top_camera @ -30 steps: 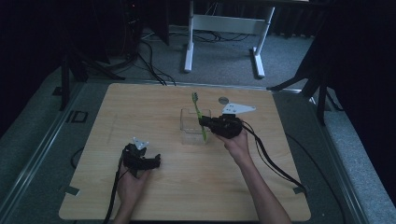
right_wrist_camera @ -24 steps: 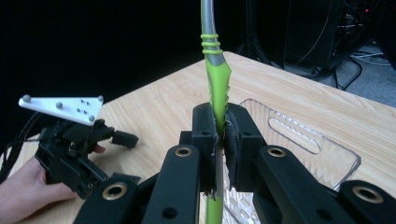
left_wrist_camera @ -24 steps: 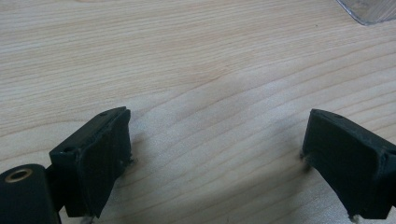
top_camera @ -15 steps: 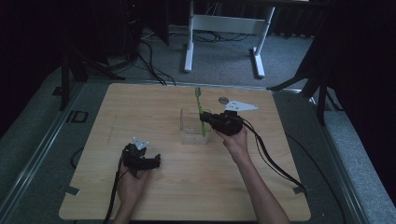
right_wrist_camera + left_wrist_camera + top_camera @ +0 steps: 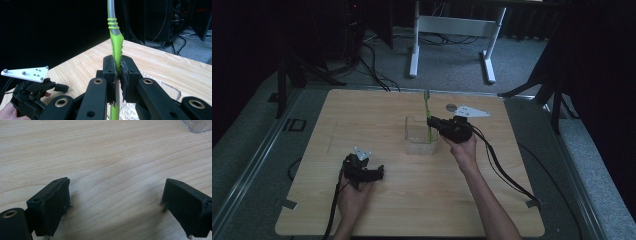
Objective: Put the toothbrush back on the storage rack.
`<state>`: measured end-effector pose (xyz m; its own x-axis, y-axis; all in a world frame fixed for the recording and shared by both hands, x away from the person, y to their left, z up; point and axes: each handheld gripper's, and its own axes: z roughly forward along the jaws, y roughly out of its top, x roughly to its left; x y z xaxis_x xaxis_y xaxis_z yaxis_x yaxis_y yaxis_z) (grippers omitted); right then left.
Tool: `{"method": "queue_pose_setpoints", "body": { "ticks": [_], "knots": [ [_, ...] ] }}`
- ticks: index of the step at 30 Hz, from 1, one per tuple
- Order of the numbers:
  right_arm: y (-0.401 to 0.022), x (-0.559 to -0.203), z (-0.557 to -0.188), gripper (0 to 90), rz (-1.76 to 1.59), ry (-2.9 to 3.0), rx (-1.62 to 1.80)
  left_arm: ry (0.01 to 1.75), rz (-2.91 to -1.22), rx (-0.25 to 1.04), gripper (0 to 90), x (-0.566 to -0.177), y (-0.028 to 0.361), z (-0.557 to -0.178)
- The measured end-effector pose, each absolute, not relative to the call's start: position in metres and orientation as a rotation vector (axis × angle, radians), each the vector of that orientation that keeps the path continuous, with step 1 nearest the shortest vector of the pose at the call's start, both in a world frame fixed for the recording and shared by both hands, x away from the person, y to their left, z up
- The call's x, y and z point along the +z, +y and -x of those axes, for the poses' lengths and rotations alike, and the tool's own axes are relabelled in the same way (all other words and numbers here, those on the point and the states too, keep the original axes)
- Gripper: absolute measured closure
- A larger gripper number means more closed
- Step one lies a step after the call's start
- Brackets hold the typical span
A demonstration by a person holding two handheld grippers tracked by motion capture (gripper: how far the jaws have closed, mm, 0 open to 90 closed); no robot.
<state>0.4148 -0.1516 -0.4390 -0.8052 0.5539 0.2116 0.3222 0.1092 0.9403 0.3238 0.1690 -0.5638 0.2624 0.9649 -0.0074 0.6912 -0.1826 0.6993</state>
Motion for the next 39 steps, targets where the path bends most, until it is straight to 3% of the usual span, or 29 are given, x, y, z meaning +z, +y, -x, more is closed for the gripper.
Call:
{"method": "queue_pose_setpoints", "body": {
  "ticks": [24,39],
  "knots": [
    [-0.149,-0.427,-0.421,83.1,-0.872,2.1,1.766,1.494,-1.948,0.601,8.2,-0.564,0.169,-0.324],
    [-0.144,-0.437,-0.425,83.1,-0.86,2.122,1.656,1.494,-1.949,0.601,8.2,-0.564,0.169,-0.324]
  ]
}}
